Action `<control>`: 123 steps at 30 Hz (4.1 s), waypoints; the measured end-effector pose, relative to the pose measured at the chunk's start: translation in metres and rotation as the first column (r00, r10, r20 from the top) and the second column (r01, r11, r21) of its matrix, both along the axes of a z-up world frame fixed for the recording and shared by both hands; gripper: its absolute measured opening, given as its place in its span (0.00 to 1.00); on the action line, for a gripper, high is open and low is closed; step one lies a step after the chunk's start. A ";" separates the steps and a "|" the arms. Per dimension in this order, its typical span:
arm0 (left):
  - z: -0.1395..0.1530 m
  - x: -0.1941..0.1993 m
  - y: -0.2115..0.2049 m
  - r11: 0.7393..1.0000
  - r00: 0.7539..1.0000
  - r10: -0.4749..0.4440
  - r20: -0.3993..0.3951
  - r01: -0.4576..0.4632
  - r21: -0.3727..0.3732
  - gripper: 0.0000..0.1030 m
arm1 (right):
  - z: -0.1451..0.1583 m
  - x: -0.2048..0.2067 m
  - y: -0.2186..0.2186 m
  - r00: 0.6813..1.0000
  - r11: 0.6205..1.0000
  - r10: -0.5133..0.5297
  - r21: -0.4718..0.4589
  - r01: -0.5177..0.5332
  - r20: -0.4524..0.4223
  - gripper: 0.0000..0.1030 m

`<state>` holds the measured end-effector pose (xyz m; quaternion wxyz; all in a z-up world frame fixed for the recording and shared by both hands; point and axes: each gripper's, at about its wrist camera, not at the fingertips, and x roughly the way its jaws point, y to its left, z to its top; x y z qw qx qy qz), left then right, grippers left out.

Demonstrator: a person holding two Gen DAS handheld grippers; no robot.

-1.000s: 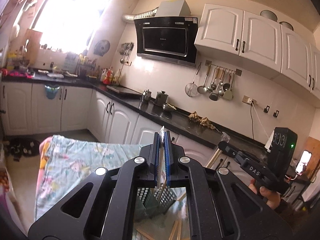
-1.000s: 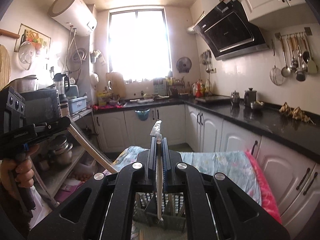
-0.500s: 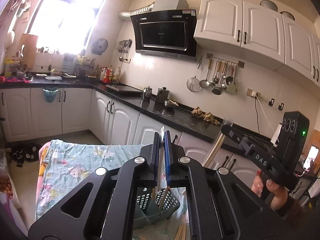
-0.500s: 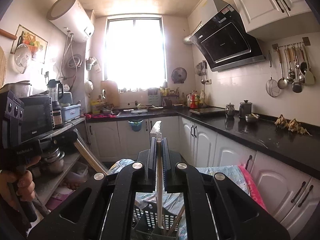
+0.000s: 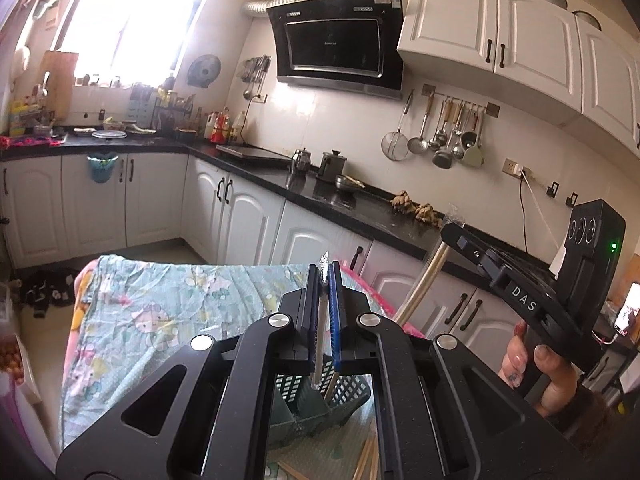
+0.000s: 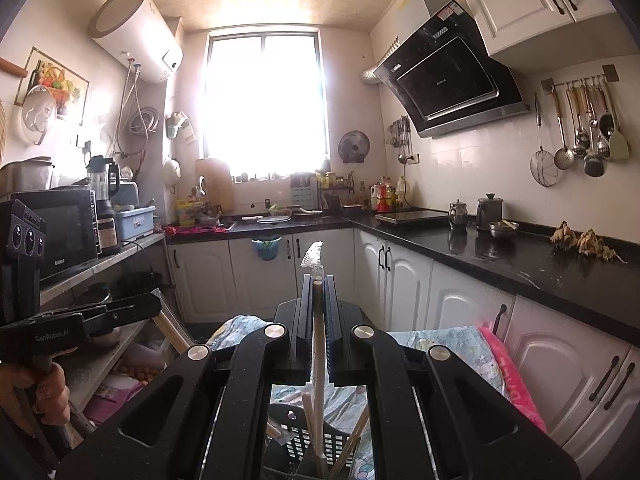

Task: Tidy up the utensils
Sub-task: 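Lower the chopsticks into the caddy slots and open both tools, then withdraw both open tools from the caddy toward the chopstick pile, then close the left tool on a chopstick while the right tool grasps another chopstick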

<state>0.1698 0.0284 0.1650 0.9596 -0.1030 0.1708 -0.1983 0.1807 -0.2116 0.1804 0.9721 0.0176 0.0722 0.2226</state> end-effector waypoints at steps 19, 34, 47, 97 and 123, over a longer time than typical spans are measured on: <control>-0.040 0.018 -0.009 1.000 0.997 -0.010 -0.073 0.010 0.001 0.02 | -0.047 0.021 0.008 0.998 1.000 0.009 -0.008 -0.010 -0.064 0.05; -0.068 0.027 -0.012 1.000 0.991 -0.008 -0.133 0.008 -0.002 0.02 | -0.079 0.038 0.011 0.989 1.000 -0.012 -0.027 0.008 -0.148 0.05; -0.064 0.015 0.002 0.999 0.993 0.044 -0.110 -0.046 -0.017 0.36 | -0.094 0.037 0.001 0.974 0.999 -0.052 -0.015 0.050 -0.220 0.38; -0.094 -0.056 0.041 0.982 0.975 0.123 -0.184 -0.147 -0.123 0.89 | -0.116 -0.044 -0.001 0.956 0.997 -0.005 -0.072 -0.016 -0.293 0.56; -0.180 -0.065 0.019 0.992 0.914 0.082 -0.398 -0.113 -0.055 0.89 | -0.189 -0.065 -0.002 0.887 0.984 -0.033 -0.173 -0.053 -0.460 0.57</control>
